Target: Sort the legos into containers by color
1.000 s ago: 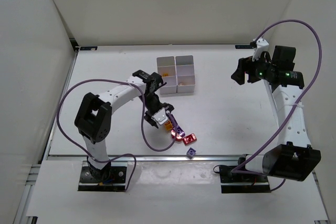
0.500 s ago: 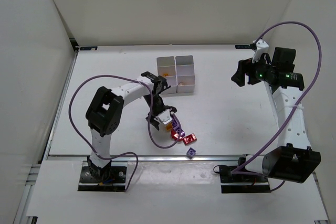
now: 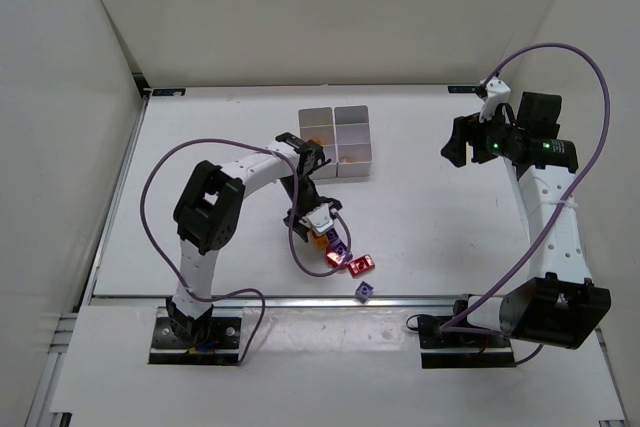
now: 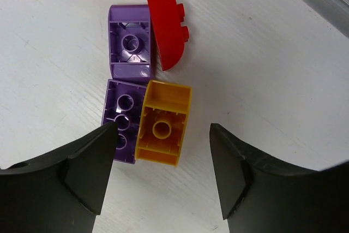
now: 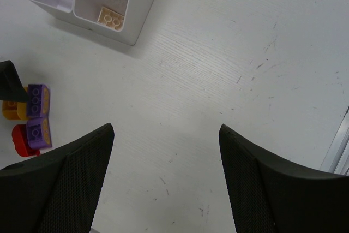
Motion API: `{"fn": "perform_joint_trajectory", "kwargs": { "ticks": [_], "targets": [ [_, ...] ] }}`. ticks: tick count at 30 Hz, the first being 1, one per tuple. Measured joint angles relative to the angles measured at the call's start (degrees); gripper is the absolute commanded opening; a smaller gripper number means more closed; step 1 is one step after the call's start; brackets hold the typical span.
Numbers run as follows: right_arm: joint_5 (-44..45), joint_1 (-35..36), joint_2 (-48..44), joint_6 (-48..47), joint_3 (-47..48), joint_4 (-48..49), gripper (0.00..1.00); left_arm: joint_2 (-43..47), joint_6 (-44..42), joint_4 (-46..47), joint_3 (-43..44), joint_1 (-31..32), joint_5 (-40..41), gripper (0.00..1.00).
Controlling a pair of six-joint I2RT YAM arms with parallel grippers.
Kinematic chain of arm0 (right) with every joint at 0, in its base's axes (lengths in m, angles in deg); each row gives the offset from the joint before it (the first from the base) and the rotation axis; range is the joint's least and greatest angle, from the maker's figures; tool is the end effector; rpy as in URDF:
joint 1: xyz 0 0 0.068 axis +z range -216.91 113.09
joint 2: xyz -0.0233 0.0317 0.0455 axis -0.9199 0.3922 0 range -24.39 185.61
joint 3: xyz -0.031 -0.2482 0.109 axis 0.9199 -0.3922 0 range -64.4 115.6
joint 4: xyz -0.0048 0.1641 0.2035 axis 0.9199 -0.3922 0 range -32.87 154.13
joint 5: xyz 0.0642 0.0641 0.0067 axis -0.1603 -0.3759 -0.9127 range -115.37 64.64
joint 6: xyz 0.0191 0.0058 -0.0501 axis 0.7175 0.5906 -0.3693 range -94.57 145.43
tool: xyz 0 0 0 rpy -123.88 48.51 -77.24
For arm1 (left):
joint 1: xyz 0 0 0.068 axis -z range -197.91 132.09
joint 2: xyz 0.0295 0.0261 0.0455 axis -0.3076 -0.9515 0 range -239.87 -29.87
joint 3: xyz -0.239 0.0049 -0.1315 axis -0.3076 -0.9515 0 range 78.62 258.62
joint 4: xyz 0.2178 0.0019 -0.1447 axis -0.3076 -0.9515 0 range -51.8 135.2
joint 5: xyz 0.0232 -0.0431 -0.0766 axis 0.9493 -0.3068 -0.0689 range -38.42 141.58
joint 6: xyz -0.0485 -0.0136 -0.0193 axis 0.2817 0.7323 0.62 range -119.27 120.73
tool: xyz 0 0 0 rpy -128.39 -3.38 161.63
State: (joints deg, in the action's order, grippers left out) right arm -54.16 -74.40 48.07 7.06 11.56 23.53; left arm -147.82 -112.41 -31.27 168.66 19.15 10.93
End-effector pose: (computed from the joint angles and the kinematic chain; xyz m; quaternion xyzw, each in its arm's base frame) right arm 0.2653 -0.0177 0.3766 -0.1925 0.8528 0.1204 0.4703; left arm 0.2759 -0.2374 0.1872 0.8879 0.2812 -0.3437 0.1198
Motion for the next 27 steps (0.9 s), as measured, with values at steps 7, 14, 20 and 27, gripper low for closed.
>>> {"fn": "perform_joint_trajectory", "kwargs": {
  "ticks": [7, 14, 20, 27],
  "targets": [
    [0.13, -0.17, 0.02, -0.11, 0.0, 0.0, 0.81, -0.96, -0.02, -0.04, 0.59, 0.59, 0.61, 0.63],
    [0.13, -0.81, 0.02, -0.09, 0.0, 0.0, 0.81, -0.61, -0.24, 0.37, -0.74, 0.72, 0.55, 0.42],
    [0.11, -0.81, 0.02, -0.07, 0.0, 0.0, 0.81, 4.96, -0.44, 3.69, -9.2, 0.72, 0.11, 0.38],
    [-0.59, -0.81, 0.07, 0.28, 0.0, 0.07, 0.81, 6.75, -0.42, 5.6, -10.03, -0.07, -0.31, 0.35]
  ]
}}
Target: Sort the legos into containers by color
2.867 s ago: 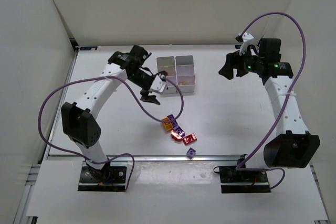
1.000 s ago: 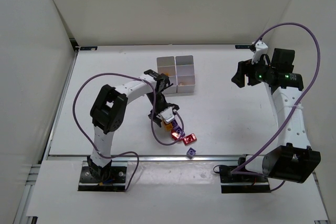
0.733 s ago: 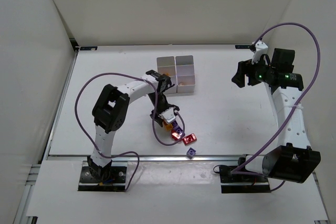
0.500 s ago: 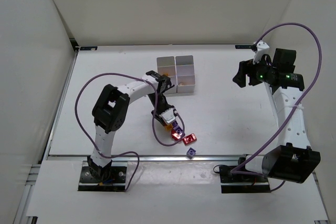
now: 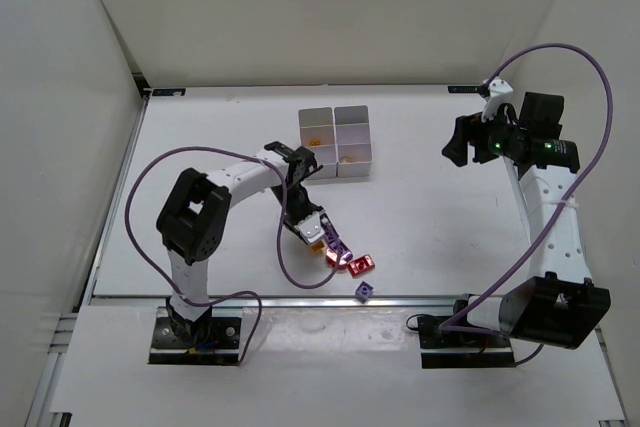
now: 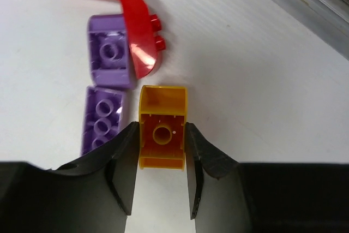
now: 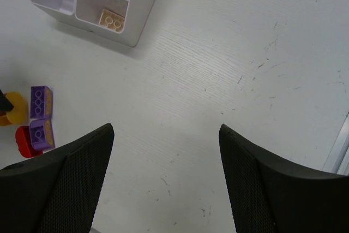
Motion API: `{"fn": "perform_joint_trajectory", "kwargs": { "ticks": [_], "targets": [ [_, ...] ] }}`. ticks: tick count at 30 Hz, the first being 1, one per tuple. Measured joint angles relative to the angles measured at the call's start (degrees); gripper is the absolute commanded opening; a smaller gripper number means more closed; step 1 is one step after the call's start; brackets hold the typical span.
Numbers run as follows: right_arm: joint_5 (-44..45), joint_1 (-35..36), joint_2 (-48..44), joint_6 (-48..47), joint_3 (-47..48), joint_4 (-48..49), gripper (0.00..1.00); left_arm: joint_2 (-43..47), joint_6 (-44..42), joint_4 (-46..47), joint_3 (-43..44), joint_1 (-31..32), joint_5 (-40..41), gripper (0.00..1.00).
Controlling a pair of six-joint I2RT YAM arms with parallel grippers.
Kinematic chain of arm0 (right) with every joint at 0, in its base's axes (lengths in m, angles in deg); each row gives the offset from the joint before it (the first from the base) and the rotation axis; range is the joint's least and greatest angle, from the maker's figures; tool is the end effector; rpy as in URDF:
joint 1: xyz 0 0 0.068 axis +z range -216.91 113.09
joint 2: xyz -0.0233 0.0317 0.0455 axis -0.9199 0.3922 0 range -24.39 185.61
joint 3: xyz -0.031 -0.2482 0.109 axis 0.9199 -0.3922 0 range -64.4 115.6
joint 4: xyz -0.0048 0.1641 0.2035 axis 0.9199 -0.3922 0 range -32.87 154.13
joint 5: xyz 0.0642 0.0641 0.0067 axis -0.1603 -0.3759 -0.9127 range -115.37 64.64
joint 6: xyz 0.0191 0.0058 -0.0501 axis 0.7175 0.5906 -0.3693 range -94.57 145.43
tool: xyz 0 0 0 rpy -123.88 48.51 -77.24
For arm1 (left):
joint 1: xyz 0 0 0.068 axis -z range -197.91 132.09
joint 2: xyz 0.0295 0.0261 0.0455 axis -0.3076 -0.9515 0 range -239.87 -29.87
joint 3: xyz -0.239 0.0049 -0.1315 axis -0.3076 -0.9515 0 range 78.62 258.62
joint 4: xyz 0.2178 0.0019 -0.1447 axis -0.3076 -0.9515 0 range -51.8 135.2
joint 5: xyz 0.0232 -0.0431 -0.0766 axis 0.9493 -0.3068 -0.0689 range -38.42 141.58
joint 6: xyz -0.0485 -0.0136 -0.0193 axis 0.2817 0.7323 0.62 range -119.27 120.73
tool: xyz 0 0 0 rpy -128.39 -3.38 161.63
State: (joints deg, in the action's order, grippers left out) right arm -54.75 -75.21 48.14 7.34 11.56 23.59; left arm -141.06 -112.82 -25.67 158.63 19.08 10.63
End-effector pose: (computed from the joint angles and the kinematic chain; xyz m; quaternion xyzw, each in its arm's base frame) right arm 0.2653 -0.0212 0.3765 -0.1864 0.8533 0.1228 0.4712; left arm 0.2536 -0.2202 0.1854 0.8917 0.2724 -0.3340 0.1382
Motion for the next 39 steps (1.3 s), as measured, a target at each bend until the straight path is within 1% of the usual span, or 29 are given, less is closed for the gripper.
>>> {"fn": "perform_joint_trajectory", "kwargs": {
  "ticks": [2, 4, 6, 11, 14, 17, 20, 25, 27, 30, 39],
  "targets": [
    [-0.76, 0.0, 0.09, 0.59, 0.0, 0.09, 0.81, 1.11, 0.79, -0.31, 1.51, -0.9, -0.02, 0.35],
    [-1.62, 0.0, 0.26, 1.36, 0.0, 0.31, 0.81, 2.58, 3.96, -0.13, 5.29, -1.92, 0.13, 0.33],
    [-2.64, 0.0, 0.55, 2.29, 0.0, 0.63, 0.81, 3.96, 7.8, -0.04, 10.78, -3.06, -0.02, 0.32],
    [-5.57, 0.0, 2.49, 4.55, 0.0, 2.08, 0.81, 5.77, 16.87, -1.29, 27.58, -6.75, -1.05, 0.32],
    [-7.04, 0.02, 4.46, 5.73, 0.13, 2.62, 0.81, 5.38, 21.44, -1.86, 33.86, -8.79, -1.2, 0.31],
    [-8.24, 0.11, 6.4, 6.6, 0.83, 2.95, 0.81, 2.64, 25.38, -2.78, 39.36, -10.25, -1.2, 0.31],
    [-8.9, 0.57, 7.58, 7.19, 1.97, 3.06, 0.81, -2.29, 28.63, -3.41, 45.0, -11.23, -1.03, 0.32],
    [-9.94, 1.07, 8.2, 7.52, 3.23, 3.41, 0.81, -14.86, 32.89, -4.92, 58.66, -12.11, 0.02, 0.32],
    [-10.03, 1.11, 8.24, 7.58, 3.37, 3.43, 0.81, -18.36, 33.99, -5.01, 61.46, -12.2, 0.52, 0.32],
    [-10.01, 1.16, 8.24, 7.58, 3.39, 3.41, 0.81, -21.2, 34.97, -5.35, 62.6, -12.17, 1.36, 0.31],
    [-9.99, 1.18, 8.24, 7.54, 3.39, 3.41, 0.81, -23.21, 35.63, -5.86, 66.05, -12.2, 3.39, 0.31]
  ]
}}
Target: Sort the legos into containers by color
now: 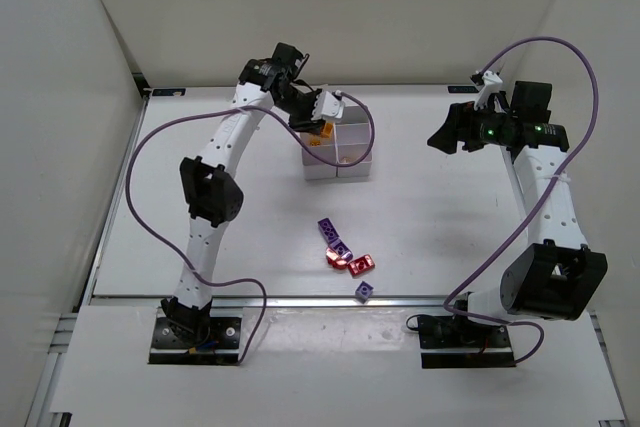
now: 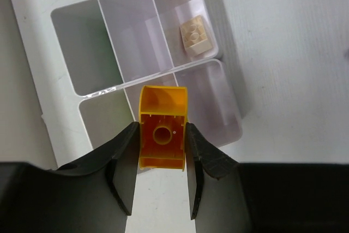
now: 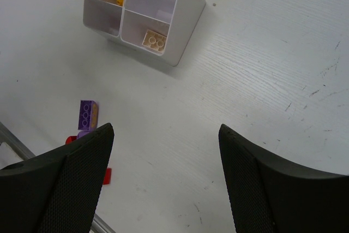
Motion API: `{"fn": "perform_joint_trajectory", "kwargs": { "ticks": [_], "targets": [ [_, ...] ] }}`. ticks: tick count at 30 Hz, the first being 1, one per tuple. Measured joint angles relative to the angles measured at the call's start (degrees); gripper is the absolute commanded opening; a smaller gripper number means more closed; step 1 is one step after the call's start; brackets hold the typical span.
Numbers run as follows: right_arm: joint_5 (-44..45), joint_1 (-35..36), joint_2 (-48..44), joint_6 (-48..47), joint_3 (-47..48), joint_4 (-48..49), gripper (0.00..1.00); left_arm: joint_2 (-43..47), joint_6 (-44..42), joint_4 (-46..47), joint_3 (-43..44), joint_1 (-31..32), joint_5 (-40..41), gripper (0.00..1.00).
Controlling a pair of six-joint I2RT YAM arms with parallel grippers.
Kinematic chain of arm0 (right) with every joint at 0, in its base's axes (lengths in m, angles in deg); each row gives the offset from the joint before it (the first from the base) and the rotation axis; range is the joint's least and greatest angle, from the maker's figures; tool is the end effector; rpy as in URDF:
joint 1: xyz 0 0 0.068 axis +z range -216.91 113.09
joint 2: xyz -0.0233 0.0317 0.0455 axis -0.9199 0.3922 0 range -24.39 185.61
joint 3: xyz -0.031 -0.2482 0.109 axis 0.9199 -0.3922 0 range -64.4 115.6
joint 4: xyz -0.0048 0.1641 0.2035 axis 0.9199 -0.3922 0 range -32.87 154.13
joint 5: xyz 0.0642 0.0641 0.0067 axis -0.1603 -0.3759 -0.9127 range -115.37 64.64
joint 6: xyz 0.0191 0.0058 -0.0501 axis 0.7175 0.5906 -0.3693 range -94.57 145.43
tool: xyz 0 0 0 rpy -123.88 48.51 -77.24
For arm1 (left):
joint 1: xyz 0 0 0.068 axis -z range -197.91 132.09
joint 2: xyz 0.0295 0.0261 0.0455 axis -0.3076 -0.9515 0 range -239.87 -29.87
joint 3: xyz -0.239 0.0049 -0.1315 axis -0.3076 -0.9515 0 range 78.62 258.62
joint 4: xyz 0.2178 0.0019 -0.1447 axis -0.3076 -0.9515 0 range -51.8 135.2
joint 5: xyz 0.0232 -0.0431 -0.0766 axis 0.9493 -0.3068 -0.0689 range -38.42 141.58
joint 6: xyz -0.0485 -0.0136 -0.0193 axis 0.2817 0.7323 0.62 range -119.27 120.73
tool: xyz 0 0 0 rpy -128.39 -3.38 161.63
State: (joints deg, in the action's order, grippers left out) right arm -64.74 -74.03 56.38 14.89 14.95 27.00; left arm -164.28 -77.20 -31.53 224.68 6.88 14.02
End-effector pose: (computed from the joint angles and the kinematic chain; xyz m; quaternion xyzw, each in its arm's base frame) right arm 0.3040 -0.0153 0.3647 -0.1715 0.8435 0.2372 0.4504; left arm 0.4228 -0.2192 0.3176 0.7655 0.5230 -0.1898 0.3232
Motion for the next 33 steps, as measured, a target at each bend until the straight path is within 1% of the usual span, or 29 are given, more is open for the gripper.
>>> {"fn": "perform_joint_trajectory", "kwargs": {
  "ticks": [5, 13, 19, 20, 23, 27, 33],
  "targets": [
    [0.02, 0.0, 0.02, -0.07, 0.0, 0.0, 0.81, -2.36, 0.17, 0.04, 2.97, -0.11, 1.22, 0.31],
    [0.33, 0.0, 0.39, -0.33, 0.0, 0.0, 0.81, -6.16, 0.26, -0.04, 3.1, -0.33, 2.82, 0.32],
    [0.39, 0.0, 0.63, -0.35, 0.02, 0.0, 0.81, -6.82, 0.26, -0.02, 3.1, -0.52, 3.52, 0.34],
    [0.42, 0.0, 0.76, -0.35, 0.04, 0.0, 0.81, -6.86, 0.31, -0.02, 3.1, -0.61, 3.54, 0.36],
    [0.42, 0.0, 1.29, -0.35, 0.07, 0.0, 0.82, -6.86, 0.61, -0.02, 3.1, -0.7, 3.69, 0.38],
    [0.44, 0.0, 1.64, -0.37, 0.07, 0.0, 0.82, -6.86, 1.53, 0.42, 3.1, -0.74, 4.11, 0.37],
    [0.57, 0.0, 1.77, -0.39, 0.07, 0.0, 0.82, -6.95, 3.06, 2.12, 3.1, -0.79, 5.44, 0.38]
  ]
}}
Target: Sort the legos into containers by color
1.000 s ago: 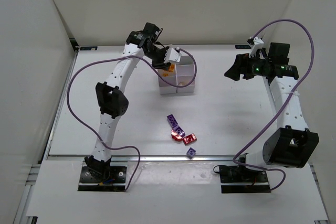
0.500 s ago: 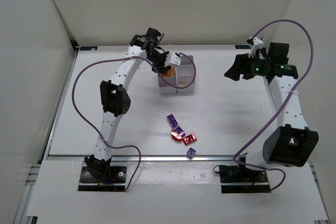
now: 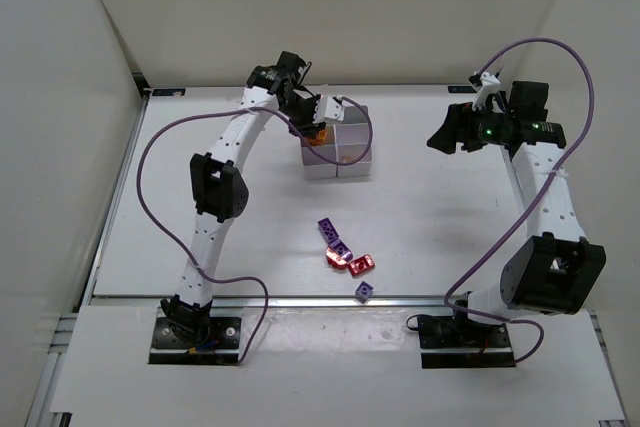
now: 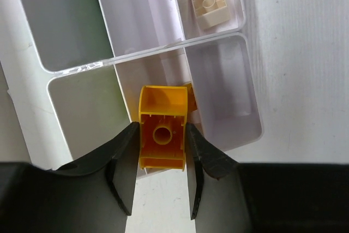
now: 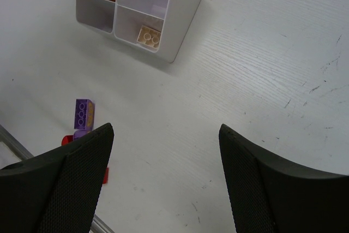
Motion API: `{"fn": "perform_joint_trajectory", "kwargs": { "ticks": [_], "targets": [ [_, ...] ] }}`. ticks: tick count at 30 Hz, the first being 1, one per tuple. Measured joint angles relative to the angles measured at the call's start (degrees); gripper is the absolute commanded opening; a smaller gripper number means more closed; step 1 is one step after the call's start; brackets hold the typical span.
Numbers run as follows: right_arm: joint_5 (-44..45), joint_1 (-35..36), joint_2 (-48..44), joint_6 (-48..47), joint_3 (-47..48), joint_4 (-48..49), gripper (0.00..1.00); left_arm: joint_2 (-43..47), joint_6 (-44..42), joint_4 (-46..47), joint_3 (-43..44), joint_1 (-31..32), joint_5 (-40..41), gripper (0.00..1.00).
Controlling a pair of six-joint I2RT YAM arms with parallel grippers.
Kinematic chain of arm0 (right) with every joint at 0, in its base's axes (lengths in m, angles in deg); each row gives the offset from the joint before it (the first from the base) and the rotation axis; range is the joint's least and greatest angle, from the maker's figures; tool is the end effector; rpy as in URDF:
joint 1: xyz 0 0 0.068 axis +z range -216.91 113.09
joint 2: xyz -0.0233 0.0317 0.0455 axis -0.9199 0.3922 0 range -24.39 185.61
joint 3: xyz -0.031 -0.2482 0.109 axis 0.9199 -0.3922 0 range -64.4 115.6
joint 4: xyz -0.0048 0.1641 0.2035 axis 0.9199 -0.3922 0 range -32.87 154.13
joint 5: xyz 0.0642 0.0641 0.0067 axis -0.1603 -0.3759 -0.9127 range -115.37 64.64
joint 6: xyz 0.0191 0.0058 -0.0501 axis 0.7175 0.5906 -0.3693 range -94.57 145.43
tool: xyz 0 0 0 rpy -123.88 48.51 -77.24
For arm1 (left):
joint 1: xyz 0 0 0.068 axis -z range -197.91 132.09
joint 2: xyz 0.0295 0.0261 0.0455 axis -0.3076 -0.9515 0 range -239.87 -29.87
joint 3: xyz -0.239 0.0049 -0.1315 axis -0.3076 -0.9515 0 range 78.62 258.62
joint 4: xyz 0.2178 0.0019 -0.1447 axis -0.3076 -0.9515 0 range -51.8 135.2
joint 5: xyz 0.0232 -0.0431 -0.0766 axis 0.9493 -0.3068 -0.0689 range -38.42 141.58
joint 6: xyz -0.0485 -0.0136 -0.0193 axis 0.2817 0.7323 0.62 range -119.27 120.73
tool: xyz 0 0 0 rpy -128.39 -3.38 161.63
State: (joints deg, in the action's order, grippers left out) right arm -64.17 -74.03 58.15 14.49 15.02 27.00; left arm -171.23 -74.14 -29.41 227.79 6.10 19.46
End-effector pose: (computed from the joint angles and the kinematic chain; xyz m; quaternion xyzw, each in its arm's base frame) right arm 0.3117 -0.0166 0.3561 -0.1682 0.8506 0.2354 0.4391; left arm 0.4507 -0.2215 0.2753 0.7514 0.5698 -0.1618 0.2908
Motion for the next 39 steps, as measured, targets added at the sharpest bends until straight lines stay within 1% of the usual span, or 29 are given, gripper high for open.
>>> {"fn": "perform_joint_trajectory", "kwargs": {
  "ticks": [3, 4, 6, 8, 10, 13, 18, 22, 25, 27, 29, 30, 31, 34, 35, 37, 39],
  "targets": [
    [0.02, 0.0, 0.02, 0.0, 0.0, 0.0, 0.82, 0.0, 1.14, 0.7, -0.09, -0.02, 0.22, 0.51],
    [0.04, 0.0, 0.02, 0.0, 0.0, 0.0, 0.82, 0.0, 1.53, 1.09, -0.22, -0.02, 0.28, 0.61],
    [0.04, 0.0, 0.02, 0.0, 0.0, 0.0, 0.82, 0.0, 2.14, 2.43, -0.59, -0.02, 0.76, 0.76],
    [0.04, 0.0, 0.02, 0.0, 0.0, 0.0, 0.82, 0.0, 2.8, 3.63, -0.96, -0.02, 1.38, 0.83],
    [0.04, 0.0, 0.02, -0.02, 0.0, 0.0, 0.82, 0.0, 3.48, 4.7, -1.29, -0.02, 1.64, 0.83],
    [0.02, 0.0, 0.02, -0.04, 0.0, 0.0, 0.82, 0.0, 5.25, 6.43, -1.6, -0.07, 1.66, 0.81],
    [0.02, 0.0, 0.02, -0.26, 0.0, 0.0, 0.81, 0.63, 10.23, 10.4, -1.79, -0.68, -1.14, 0.8],
    [-0.35, 0.04, 0.02, -0.68, -0.02, 0.0, 0.8, 3.82, 15.32, 13.94, -2.1, -0.92, -3.67, 0.79],
    [0.46, 1.66, 0.02, -1.84, -0.04, -0.11, 0.8, 8.39, 21.64, 17.73, -2.29, -1.27, -4.28, 0.79],
    [2.71, 5.31, 0.02, -3.15, -0.13, -0.46, 0.8, 12.35, 27.96, 20.94, -2.34, -1.73, -3.87, 0.79],
    [5.75, 12.61, 0.02, -4.85, -0.42, -0.66, 0.79, 17.11, 36.0, 24.15, -2.6, -2.71, -1.46, 0.79],
    [7.21, 18.29, 0.02, -6.14, -0.72, -1.05, 0.79, 19.69, 39.54, 25.51, -3.41, -3.69, -0.02, 0.8],
    [7.65, 20.52, 0.07, -6.64, -0.92, -1.09, 0.79, 22.45, 42.86, 26.58, -4.61, -4.94, 1.18, 0.82],
    [10.64, 33.9, 0.85, -9.27, -2.12, -1.57, 0.79, 32.2, 51.36, 29.2, -14.05, -10.16, 5.42, 0.94],
    [11.13, 37.75, 1.55, -9.77, -2.51, -1.7, 0.78, 35.19, 53.75, 30.1, -17.59, -12.09, 6.86, 0.99],
    [11.69, 41.59, 3.93, -8.66, -2.71, -1.79, 0.76, 40.48, 57.79, 30.88, -25.51, -15.72, 10.27, 1.0],
    [12.59, 42.95, 7.3, -5.62, -2.73, -1.38, 0.72, 45.24, 61.46, 31.58, -34.32, -18.47, 13.94, 0.99]
  ]
}}
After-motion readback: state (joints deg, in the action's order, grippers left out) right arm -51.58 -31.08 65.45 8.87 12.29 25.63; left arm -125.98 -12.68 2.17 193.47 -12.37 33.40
